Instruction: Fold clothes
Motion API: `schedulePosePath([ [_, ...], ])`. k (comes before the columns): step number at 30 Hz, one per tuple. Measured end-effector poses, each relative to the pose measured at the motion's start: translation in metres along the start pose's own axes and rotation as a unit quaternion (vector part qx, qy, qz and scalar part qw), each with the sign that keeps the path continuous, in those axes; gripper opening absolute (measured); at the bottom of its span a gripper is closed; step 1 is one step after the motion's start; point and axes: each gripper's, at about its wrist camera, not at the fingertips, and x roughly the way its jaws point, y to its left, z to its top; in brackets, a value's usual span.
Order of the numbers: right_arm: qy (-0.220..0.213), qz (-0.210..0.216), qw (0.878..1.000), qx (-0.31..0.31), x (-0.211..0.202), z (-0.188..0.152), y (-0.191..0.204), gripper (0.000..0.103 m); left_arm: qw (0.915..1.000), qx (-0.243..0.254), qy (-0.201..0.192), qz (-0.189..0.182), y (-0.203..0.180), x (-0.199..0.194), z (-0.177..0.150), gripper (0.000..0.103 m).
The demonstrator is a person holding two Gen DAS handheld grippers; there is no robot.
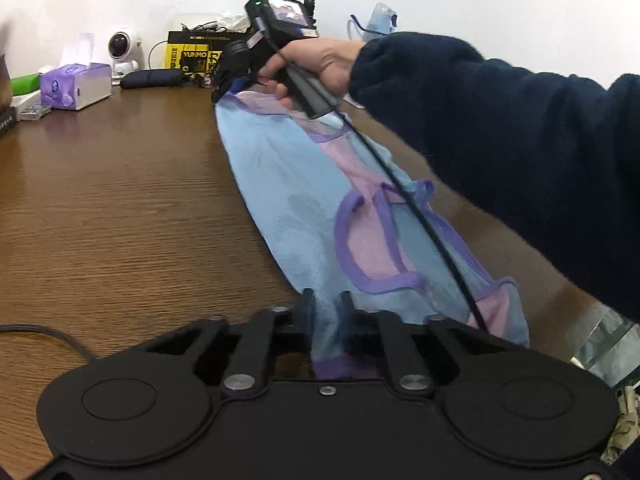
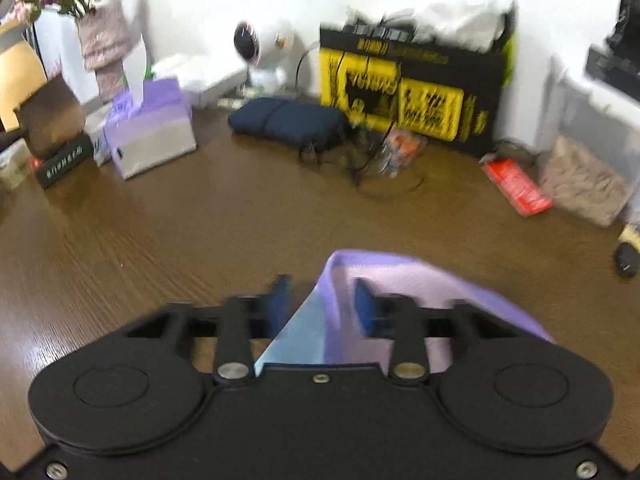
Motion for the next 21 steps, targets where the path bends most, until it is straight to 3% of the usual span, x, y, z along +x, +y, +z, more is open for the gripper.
schedulePosePath([
  [4,-0.004,-0.004,1.0,-0.013,0.009,0.007,0.014,0.004,0.9999,-0.002,-0.011,0.011,0.006,-0.002,-0.003,0.003],
  [12,-0.022,-0.051,0.998,-0.02,0.045,0.038,0.015,0.005,0.9966,0.001,-0.027,0.078,0.03,0.013,0.02,0.005],
  [13,-0.021,-0.053,0.998,-0.023,0.042,0.039,0.014,0.019,0.9961,-0.004,-0.033,0.082,0.031,0.01,0.02,0.007],
  [14,-0.021,-0.053,0.998,-0.025,0.036,0.039,0.015,0.045,0.9955,-0.008,-0.039,0.086,0.031,0.006,0.018,0.015],
  [15,-0.029,-0.053,0.998,-0.025,0.027,0.038,0.014,0.058,0.9947,-0.011,-0.045,0.092,0.031,0.001,0.017,0.038],
  [16,-0.041,-0.053,0.997,-0.024,0.015,0.036,0.013,0.077,0.994,-0.013,-0.049,0.096,0.03,-0.003,0.015,0.052],
  [17,-0.052,-0.054,0.997,-0.024,0.0,0.034,0.012,0.079,0.9934,-0.01,-0.059,0.098,0.028,-0.009,0.014,0.069],
  [21,-0.094,-0.064,0.993,-0.025,-0.087,0.02,0.002,0.079,0.9887,0.046,-0.118,0.081,0.006,-0.041,0.006,0.07],
])
